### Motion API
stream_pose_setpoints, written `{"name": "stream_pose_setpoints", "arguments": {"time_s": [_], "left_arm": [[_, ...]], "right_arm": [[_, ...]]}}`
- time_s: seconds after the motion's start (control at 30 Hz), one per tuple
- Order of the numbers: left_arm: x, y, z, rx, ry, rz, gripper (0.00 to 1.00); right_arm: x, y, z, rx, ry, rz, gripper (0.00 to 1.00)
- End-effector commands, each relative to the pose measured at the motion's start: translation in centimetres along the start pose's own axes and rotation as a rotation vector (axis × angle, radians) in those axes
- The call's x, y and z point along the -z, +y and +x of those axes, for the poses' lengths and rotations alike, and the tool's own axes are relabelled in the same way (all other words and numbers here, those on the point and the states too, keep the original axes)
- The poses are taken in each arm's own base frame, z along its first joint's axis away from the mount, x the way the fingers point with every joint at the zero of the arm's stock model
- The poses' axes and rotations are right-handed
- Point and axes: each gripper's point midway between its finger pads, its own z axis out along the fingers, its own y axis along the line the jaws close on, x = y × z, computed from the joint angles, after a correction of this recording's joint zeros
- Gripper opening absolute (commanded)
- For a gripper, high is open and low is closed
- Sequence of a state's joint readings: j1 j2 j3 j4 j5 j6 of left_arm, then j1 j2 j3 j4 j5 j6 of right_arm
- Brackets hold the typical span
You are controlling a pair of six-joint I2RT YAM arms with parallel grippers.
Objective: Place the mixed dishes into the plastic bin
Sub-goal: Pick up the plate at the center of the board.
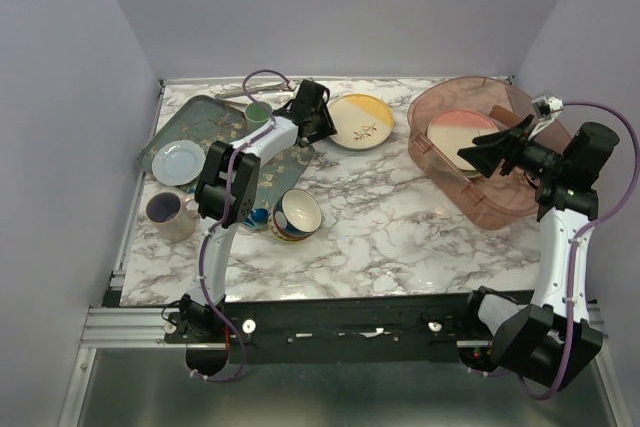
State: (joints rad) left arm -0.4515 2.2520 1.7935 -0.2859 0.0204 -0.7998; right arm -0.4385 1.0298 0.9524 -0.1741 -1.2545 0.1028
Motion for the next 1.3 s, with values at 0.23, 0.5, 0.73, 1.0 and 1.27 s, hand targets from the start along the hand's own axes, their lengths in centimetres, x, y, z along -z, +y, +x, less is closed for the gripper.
{"name": "stream_pose_setpoints", "arguments": {"time_s": [0.23,0.5,0.73,1.0,1.27], "left_arm": [[-0.8,0.0,-0.6,0.006,0.003,0.0,0.41],[-1.1,0.7,-0.4,-0.002,0.013,-0.028,0.41],[-1.5,0.7,-0.3,-0.001,0.018,-0.031,0.39],[-1.3,0.6,-0.2,0.0,0.025,-0.022,0.23],[0.6,-0.2,-1.4,0.006,0.006,0.037,0.01]], "right_arm": [[-0.1,0.3,0.6,-0.014,0.012,-0.031,0.78],[-0.1,0.3,0.6,-0.017,0.012,-0.033,0.78],[-0.1,0.3,0.6,-0.018,0.012,-0.034,0.78],[-0.1,0.4,0.5,-0.017,0.011,-0.034,0.78],[-0.1,0.4,0.5,-0.022,0.012,-0.037,0.78]]}}
